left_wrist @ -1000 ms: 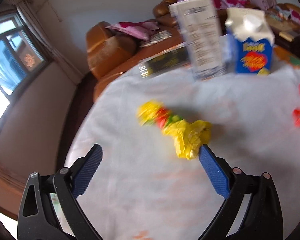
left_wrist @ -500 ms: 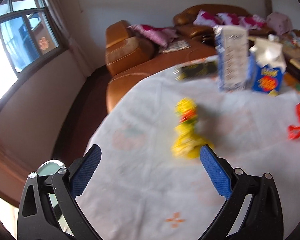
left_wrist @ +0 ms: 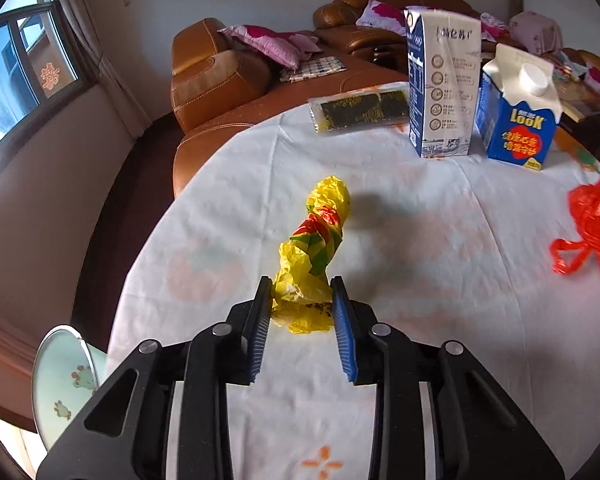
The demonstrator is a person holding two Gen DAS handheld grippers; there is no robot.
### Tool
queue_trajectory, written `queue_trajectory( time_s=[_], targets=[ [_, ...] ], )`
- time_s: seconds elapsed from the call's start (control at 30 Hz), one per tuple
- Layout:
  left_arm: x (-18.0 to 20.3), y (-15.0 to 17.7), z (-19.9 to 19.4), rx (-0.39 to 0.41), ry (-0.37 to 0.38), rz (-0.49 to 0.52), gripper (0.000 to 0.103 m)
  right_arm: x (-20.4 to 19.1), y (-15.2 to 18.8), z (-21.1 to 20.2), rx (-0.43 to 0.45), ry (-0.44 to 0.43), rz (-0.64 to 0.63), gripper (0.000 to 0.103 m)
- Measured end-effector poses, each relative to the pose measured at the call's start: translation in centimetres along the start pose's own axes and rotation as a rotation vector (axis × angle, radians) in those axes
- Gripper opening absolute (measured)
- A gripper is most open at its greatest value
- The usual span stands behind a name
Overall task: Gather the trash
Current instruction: 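Grasp the red plastic bag with the right gripper while the left grasps the yellow wrapper, then carry the red bag and yellow wrapper over the teal basin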
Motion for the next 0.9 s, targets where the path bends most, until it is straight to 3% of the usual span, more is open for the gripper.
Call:
queue_trajectory(
  time_s=[0.37, 0.9],
  targets=[
    [-8.5, 4.4, -4.9, 0.059, -0.074, -0.068, 0.03, -7.3, -1.3, 1.0, -0.002, -0.091, -0.113, 0.017],
    [-20.5, 12.5, -8.0, 0.038, -0.295, -0.193, 0.03, -21.4, -1.0, 3.4, -0.019, -0.231, -0.332, 0.017]
  ],
)
Point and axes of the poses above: each gripper's, at about its wrist camera, not at the fingertips, and z roughly the way its jaws point, x to its right, y to its underside, the point moved 5 cm from there along z, roughly the way its jaws point, and after that the axes turned 10 degrees about -y, right-handed, at the moved point
